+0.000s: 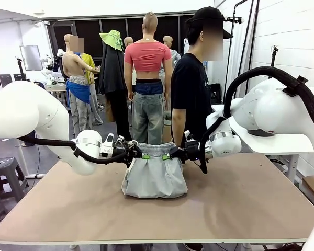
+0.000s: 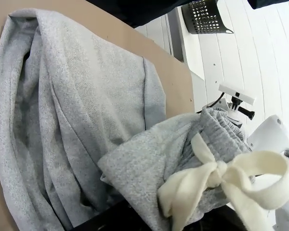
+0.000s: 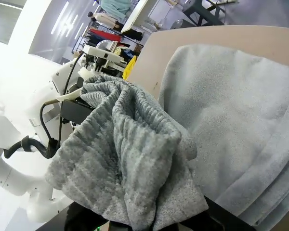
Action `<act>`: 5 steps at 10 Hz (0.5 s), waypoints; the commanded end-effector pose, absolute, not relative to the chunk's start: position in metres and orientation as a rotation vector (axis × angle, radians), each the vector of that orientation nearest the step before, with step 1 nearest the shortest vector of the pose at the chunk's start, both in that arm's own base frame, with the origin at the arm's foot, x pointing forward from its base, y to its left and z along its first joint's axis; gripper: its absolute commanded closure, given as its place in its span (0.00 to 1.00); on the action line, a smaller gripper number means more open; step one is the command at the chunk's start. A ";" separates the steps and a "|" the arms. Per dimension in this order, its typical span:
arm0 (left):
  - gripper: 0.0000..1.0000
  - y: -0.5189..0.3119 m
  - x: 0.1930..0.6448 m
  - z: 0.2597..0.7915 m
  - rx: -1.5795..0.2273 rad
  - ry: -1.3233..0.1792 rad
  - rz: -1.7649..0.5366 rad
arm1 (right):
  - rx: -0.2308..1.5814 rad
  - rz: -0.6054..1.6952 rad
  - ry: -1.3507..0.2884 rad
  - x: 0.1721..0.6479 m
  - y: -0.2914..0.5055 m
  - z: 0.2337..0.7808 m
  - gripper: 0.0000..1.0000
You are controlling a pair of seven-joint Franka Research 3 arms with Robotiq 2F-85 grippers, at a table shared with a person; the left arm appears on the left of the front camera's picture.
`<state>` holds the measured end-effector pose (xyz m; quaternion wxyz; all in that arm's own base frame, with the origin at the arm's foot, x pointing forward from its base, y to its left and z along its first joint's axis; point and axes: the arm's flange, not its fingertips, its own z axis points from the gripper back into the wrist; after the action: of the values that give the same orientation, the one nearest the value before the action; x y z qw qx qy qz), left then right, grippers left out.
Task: Fold the training pants.
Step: Fold the Training pants in half.
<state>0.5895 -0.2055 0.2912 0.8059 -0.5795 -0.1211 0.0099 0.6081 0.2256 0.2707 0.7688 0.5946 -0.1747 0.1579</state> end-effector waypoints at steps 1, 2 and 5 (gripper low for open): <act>1.00 -0.206 0.590 0.292 -1.241 -0.261 0.020 | 1.289 0.342 -0.380 0.608 0.225 0.271 1.00; 1.00 -0.203 0.595 0.294 -1.201 -0.259 0.046 | 1.270 0.315 -0.391 0.618 0.227 0.270 1.00; 1.00 -0.202 0.619 0.292 -1.184 -0.228 0.116 | 1.259 0.238 -0.409 0.639 0.230 0.265 1.00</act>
<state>0.6018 -0.2039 0.2903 0.8108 -0.5723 -0.1161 0.0402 0.6214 0.2290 0.2678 0.7756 0.5883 -0.1804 0.1408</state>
